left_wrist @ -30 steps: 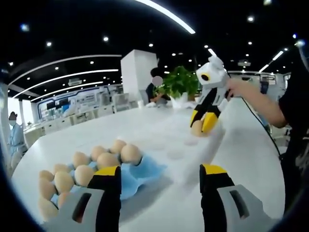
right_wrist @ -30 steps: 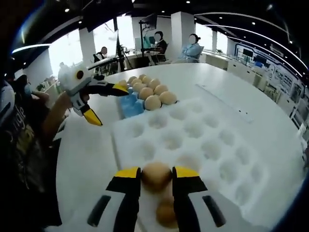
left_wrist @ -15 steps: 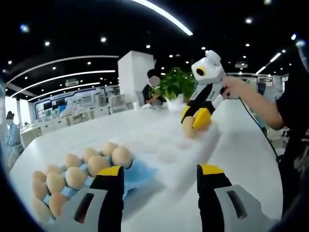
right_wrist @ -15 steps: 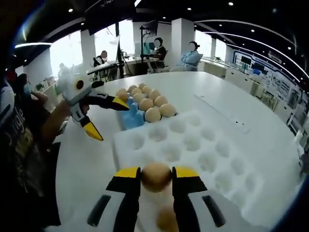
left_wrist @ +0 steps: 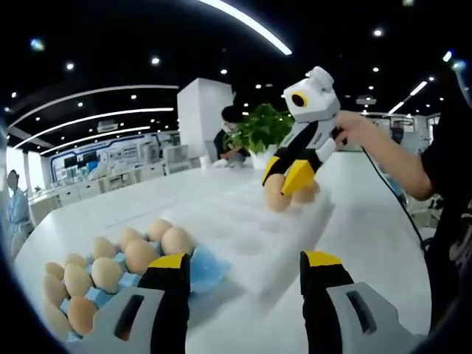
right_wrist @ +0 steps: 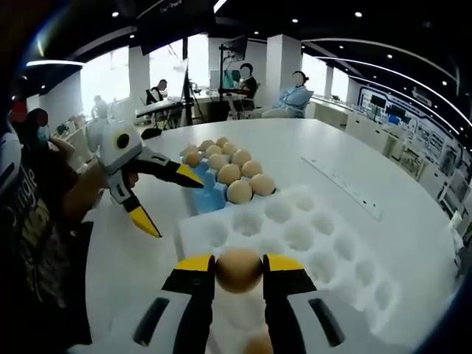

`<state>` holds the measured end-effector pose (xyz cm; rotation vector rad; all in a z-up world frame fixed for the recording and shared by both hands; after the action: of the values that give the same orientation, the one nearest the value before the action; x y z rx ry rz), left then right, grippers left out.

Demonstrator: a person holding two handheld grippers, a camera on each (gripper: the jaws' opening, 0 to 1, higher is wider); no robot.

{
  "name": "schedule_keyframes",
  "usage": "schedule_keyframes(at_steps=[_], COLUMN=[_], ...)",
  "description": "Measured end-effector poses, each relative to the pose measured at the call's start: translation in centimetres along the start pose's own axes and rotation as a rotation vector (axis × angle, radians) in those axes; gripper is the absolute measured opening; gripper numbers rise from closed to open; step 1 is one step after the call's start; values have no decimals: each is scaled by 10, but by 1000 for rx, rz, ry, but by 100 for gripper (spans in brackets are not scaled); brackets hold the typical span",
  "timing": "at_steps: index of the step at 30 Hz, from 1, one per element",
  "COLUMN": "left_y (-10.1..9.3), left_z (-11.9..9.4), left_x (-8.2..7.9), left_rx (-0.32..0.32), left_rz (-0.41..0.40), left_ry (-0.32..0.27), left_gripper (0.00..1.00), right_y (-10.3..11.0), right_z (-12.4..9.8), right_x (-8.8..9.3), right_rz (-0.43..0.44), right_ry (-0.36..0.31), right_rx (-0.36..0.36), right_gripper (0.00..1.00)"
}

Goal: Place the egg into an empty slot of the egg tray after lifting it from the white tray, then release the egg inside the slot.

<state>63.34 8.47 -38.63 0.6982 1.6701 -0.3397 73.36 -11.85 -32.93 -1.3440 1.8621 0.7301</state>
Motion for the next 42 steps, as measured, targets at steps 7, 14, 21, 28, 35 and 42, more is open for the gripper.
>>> schedule_keyframes(at_steps=[7, 14, 21, 28, 35, 42], left_y=[-1, 2, 2, 4, 3, 3], left_z=[3, 2, 3, 2, 3, 3], left_x=[1, -2, -5, -4, -7, -9], left_rx=[-2, -23, -31, -36, -49, -53], left_rz=[1, 3, 5, 7, 6, 11], left_ry=[-1, -12, -22, -20, -35, -37], left_gripper=[59, 58, 56, 56, 55, 54], right_y=[9, 1, 15, 22, 28, 34], right_z=[9, 19, 30, 36, 41, 49], right_x=[-7, -20, -25, -29, -33, -37], right_rz=[-14, -29, -42, -47, -55, -64], right_ry=[-11, -23, -35, -39, -44, -51], right_rx=[-13, -29, -63, -81, -92, -113], right_gripper=[27, 27, 27, 27, 27, 27])
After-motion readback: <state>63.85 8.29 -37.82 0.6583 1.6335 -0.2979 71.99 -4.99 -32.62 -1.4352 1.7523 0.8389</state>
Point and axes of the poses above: the point that each gripper's makers call its tool centre point, and the gripper's own axes: z roughly forward along the fingers, y roughly to its left, x roughly out of its underside, the point moved 9 cm from there along -z, roughly backward along the fingers, and after that the axes turned 5 degrees about z, right-handed, at the moved point
